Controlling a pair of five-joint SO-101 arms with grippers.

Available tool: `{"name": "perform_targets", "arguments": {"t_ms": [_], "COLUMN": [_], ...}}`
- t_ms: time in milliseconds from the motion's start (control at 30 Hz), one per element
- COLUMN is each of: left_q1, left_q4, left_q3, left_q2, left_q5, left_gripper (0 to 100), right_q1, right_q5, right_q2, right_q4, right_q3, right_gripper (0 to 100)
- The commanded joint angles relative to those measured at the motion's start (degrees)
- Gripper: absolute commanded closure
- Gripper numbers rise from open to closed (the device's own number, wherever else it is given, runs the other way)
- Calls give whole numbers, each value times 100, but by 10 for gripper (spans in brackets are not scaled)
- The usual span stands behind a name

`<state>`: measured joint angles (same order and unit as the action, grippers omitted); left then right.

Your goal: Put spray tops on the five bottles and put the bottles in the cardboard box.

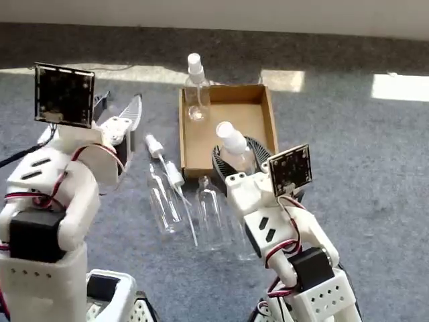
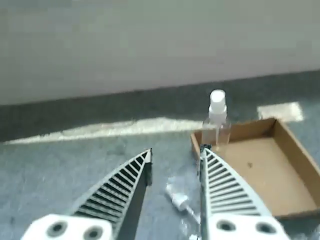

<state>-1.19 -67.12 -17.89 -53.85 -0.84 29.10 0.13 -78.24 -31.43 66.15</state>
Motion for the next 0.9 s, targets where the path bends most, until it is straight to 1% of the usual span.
{"name": "perform_targets", "arguments": {"t_ms": [0, 67, 167, 233, 367, 467, 600, 667, 767, 867], "left_q1": [936, 1508, 2273, 2624, 2985, 3020, 3011, 2949, 2818, 2809], "left_q4": [-756, -571, 413, 958, 1749, 2242, 2708, 2769, 2778, 2778], "left_q3": [-1191, -2088, -3213, -3785, -4752, -5297, -5701, -5727, -5780, -5789], "left_q2": [-84, -84, -84, -84, -92, -92, -92, -92, -92, -92], "left_q5": [0, 9, 9, 9, 62, 440, 484, 484, 484, 484], "left_gripper": [845, 845, 845, 845, 845, 845, 845, 845, 845, 845], "right_q1": [22, 22, 31, 31, 31, 48, 31, 31, 31, 48], "right_q5": [-9, -18, -44, -44, -44, -18, -9, -44, -53, -53], "right_q2": [664, 1262, 2211, 2835, 4154, 5015, 5903, 6193, 6554, 6879], "right_q4": [13, 13, 180, 549, 1508, 2000, 2501, 3073, 4233, 5086], "right_q3": [-558, -954, -1710, -2132, -2712, -2958, -3248, -3275, -3240, -3231], "right_gripper": [995, 995, 995, 995, 995, 995, 995, 995, 995, 995]}}
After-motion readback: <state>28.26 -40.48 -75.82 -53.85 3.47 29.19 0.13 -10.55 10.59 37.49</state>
